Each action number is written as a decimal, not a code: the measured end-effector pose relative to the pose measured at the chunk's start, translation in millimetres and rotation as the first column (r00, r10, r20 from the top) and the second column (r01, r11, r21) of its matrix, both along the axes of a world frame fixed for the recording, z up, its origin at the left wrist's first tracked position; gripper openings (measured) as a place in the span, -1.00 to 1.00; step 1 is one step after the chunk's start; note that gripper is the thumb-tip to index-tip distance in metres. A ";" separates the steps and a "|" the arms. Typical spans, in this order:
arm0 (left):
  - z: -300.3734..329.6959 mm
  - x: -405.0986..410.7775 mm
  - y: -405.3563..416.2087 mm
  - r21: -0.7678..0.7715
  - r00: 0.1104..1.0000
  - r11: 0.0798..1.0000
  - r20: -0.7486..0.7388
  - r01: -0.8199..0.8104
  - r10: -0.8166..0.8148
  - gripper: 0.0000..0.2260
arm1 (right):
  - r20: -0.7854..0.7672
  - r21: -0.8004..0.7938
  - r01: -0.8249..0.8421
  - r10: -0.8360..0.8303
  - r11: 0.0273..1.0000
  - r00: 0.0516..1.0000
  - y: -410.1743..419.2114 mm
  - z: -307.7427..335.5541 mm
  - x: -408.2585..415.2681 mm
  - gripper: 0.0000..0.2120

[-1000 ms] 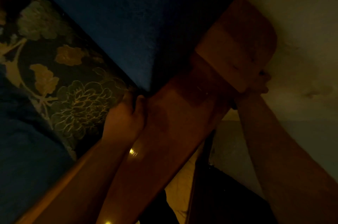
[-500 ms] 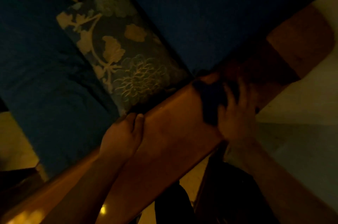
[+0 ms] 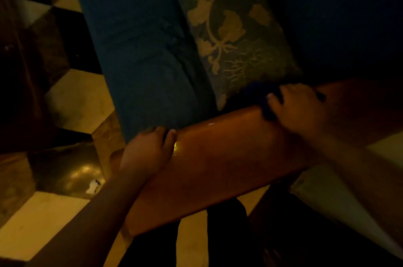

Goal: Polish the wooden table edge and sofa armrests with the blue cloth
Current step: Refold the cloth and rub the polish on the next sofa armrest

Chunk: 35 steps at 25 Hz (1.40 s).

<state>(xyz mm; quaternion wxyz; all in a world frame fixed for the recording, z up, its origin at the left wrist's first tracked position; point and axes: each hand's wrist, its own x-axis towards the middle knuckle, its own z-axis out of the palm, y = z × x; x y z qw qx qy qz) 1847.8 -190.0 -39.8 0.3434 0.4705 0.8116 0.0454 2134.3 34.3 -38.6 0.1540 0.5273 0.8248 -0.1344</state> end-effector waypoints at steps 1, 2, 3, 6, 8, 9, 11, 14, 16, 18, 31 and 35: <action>-0.6 -10.3 -9.5 -0.008 0.999 0.999 -0.015 -0.031 0.030 -0.61 | 0.152 -0.047 0.098 -0.090 0.994 0.984 33.2 2.9 -0.9 -0.32; -1.2 -21.5 -21.3 -0.016 0.998 0.998 -0.026 -0.066 0.065 -0.62 | 0.307 -0.093 0.196 -0.159 0.976 0.938 57.9 4.6 -4.5 -0.33; -2.5 -30.6 -32.2 -0.028 0.995 0.995 -0.027 -0.100 0.100 -0.63 | 0.406 -0.139 0.276 -0.199 0.951 0.892 72.4 5.7 -10.0 -0.36; -4.0 -49.0 -65.1 -0.052 0.952 0.951 0.019 -0.306 0.307 -0.67 | 0.427 -0.265 0.221 -0.091 0.939 0.900 51.9 0.3 -51.1 -0.44; -3.3 -52.2 -79.6 -0.064 0.789 0.817 0.226 -0.572 0.571 -0.80 | 0.317 -0.313 0.062 0.042 0.948 0.948 2.1 -3.3 -95.6 -0.51; -2.2 -52.1 -82.5 -0.111 0.620 0.693 0.363 -0.713 0.696 -0.87 | 0.261 -0.320 -0.024 0.112 0.947 0.959 -30.2 -4.1 -123.6 -0.53; 0.5 -53.7 -93.8 -0.257 0.255 0.432 0.518 -0.864 0.817 -0.92 | 0.096 -0.286 -0.217 0.253 0.933 0.963 -111.8 -8.7 -184.7 -0.53; 4.0 -50.8 -97.3 -0.377 0.035 0.308 0.583 -0.874 0.812 -0.87 | -0.161 -0.108 -0.518 0.499 0.848 0.851 -188.2 1.3 -230.1 -0.55; 6.3 -50.8 -98.4 -0.433 -0.025 0.304 0.607 -0.848 0.794 -0.87 | -0.199 -0.068 -0.663 0.641 0.746 0.741 -175.3 -1.1 -202.4 -0.54; 11.9 -54.9 -98.6 -0.430 0.019 0.344 0.603 -0.835 0.797 -0.89 | -0.055 -0.218 -0.527 0.529 0.822 0.847 -129.2 1.5 -168.8 -0.47; -1.0 -97.2 -132.1 -0.631 -0.365 0.060 0.521 -0.773 0.772 -0.71 | -0.308 -0.019 -0.611 0.577 0.791 0.756 -240.0 -3.0 -222.4 -0.65; 7.8 -84.9 -104.9 -0.261 0.267 0.510 0.614 -0.820 0.743 -0.81 | -0.258 0.098 -0.440 0.450 0.893 0.855 -217.6 0.2 -112.5 -0.46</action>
